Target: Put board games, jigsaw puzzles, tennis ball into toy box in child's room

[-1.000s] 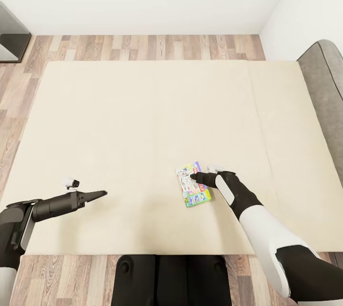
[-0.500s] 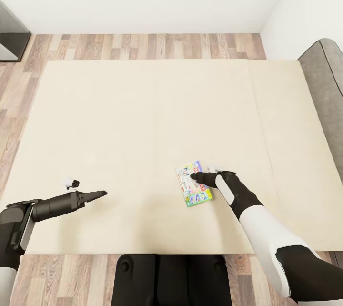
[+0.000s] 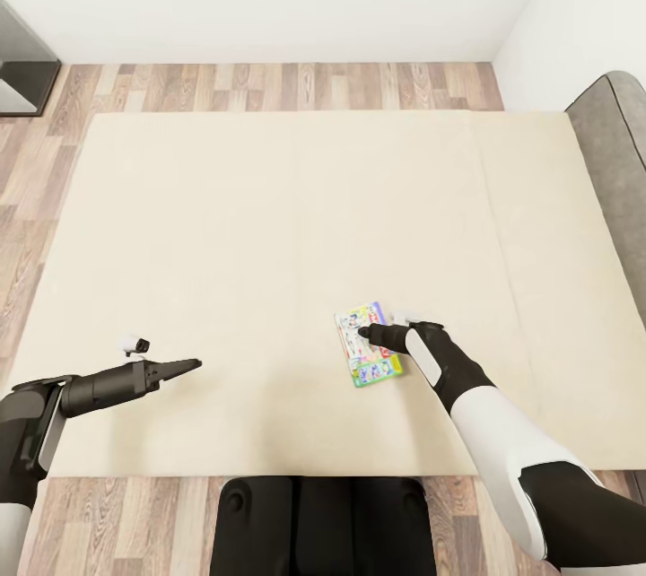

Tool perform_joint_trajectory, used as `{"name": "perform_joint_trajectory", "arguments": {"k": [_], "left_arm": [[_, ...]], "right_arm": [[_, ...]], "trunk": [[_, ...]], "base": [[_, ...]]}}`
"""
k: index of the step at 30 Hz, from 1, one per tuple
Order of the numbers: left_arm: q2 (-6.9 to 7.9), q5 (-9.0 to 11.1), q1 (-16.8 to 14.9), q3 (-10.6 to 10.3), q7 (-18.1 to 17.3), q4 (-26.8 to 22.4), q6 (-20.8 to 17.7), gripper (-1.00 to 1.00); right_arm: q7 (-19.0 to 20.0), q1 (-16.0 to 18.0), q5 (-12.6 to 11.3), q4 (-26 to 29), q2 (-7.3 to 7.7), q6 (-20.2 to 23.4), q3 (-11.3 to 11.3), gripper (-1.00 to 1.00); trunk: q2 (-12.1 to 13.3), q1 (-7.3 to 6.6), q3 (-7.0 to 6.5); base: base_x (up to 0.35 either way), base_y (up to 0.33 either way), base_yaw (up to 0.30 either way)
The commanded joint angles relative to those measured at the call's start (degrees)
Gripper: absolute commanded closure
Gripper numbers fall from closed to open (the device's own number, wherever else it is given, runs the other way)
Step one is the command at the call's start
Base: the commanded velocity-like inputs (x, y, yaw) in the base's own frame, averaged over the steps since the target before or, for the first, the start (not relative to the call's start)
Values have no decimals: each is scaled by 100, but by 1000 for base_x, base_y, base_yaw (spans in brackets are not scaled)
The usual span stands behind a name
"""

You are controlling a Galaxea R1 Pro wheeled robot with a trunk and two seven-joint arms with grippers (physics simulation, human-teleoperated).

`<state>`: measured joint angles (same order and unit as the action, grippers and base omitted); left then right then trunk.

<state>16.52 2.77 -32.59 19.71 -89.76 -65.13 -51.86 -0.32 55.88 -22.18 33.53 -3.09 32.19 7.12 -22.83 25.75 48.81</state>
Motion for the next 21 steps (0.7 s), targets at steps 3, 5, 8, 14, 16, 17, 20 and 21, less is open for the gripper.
{"name": "perform_joint_trajectory", "arguments": {"k": [3,5,8,14,16,17,20,21], "left_arm": [[3,-5,-1,3,-24,0,-61,-100],[2,-5,-1,5,-24,0,-61,-100],[1,-5,-1,6,-24,-1,-61,-100],[2,-5,-1,7,-24,1,-61,-100],[1,-5,-1,7,-24,0,-61,-100],[2,-5,-1,7,-24,0,-61,-100],[2,-5,-1,8,-24,-3,-61,-100],[1,-5,-1,9,-24,-2,-61,-100]], "right_arm": [[-3,2,-5,11,2,24,44,-100],[-3,2,-5,12,2,24,93,-100],[-3,2,-5,13,2,21,135,-100],[-3,2,-5,13,2,16,158,-100],[-3,2,-5,13,2,16,158,-100],[-3,2,-5,13,2,16,158,-100],[-3,2,-5,13,2,16,159,-100],[-3,2,-5,13,2,16,159,-100]], "trunk": [[-9,3,6],[-9,3,6],[-9,3,6],[-9,3,6],[-9,3,6],[-9,3,6],[-9,3,6],[-9,3,6]], "base": [[0,70,0],[0,94,0],[0,40,0],[0,8,0],[0,62,0],[0,134,0],[0,137,0],[0,63,0]]}}
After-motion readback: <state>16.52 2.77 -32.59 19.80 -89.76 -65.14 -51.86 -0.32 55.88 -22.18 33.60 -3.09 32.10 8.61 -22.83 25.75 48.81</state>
